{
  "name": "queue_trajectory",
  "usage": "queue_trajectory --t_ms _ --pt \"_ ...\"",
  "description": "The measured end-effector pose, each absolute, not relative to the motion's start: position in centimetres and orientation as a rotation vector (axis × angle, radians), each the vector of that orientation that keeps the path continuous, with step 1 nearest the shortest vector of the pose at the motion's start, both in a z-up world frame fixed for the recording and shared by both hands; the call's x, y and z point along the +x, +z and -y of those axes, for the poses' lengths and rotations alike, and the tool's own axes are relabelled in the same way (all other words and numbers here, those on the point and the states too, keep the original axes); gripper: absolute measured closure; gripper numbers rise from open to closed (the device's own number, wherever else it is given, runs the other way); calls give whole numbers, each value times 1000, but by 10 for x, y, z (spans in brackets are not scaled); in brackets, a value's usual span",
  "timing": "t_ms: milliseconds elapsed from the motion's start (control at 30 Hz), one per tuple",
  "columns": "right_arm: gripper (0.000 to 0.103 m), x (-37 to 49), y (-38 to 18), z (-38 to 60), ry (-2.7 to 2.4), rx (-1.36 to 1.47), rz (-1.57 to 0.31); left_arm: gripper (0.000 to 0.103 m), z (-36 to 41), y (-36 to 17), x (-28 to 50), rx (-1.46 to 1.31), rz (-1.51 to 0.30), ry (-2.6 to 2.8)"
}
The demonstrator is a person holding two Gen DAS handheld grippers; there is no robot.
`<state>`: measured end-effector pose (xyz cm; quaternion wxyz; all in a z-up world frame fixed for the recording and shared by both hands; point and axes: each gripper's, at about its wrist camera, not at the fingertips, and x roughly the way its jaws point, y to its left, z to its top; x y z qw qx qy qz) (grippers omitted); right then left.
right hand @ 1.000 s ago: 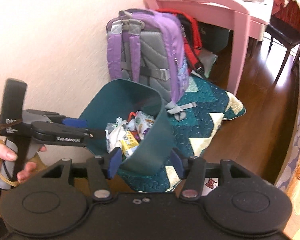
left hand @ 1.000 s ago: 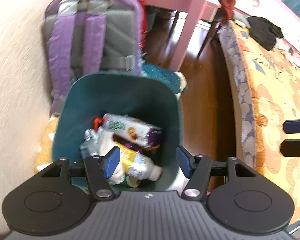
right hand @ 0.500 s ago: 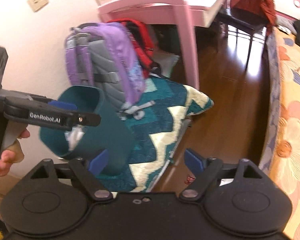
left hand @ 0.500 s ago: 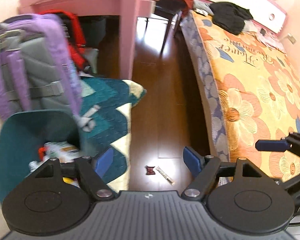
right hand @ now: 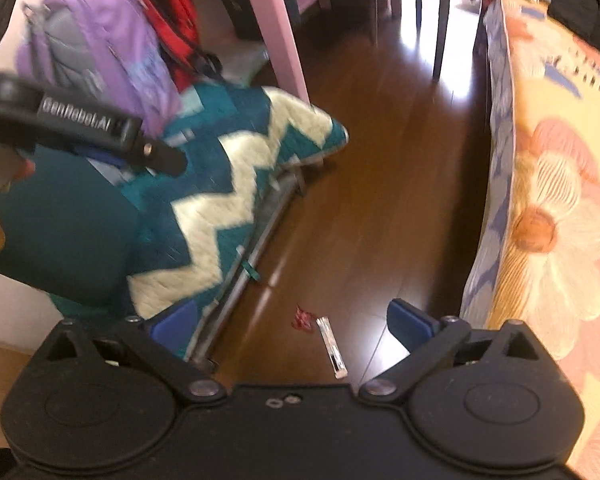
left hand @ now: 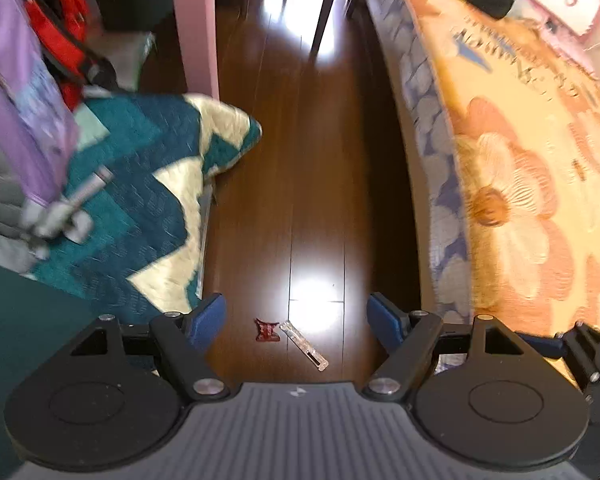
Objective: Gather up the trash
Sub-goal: 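Withdraw both tools from the wastebasket toward the wrapper and plastic stick on the floor, then grasp the clear plastic stick with the right tool while the left grasps the red-brown wrapper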
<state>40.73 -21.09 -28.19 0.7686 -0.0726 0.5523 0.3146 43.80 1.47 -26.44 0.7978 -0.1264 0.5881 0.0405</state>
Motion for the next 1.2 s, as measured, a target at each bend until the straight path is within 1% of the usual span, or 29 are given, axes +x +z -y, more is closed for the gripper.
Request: queue_trajectory --t_ms 167,367,433,500,600,700,767,933,967,1033,1200 --pt "1 414 -377 205 692 -188 -1260 26 -5 -360 458 -296 -1332 131" --pt "3 414 -497 189 701 -218 -1324 26 2 -488 465 -304 -1440 211" --pt "5 415 -536 183 704 -235 -1347 26 3 -530 466 -311 -1478 238" --pt "6 414 -575 178 703 -254 -1366 26 4 -571 466 -311 -1512 264" --pt "11 413 -624 170 708 -284 -1385 26 8 -624 465 -316 -1546 285" --pt "13 413 -669 164 713 -299 -1394 26 12 -672 464 -312 -1576 293" --pt "16 411 -696 160 721 -312 -1402 26 15 -701 461 -298 -1590 302" --pt "17 401 -753 146 741 -370 -1391 26 12 -763 454 -341 -1627 312" --pt "19 399 -763 142 740 -383 -1388 26 11 -774 452 -351 -1632 315" --pt "29 396 -779 138 738 -413 -1389 26 9 -790 449 -360 -1644 313" --pt "33 387 -805 130 721 -447 -1369 26 7 -815 448 -341 -1637 288"
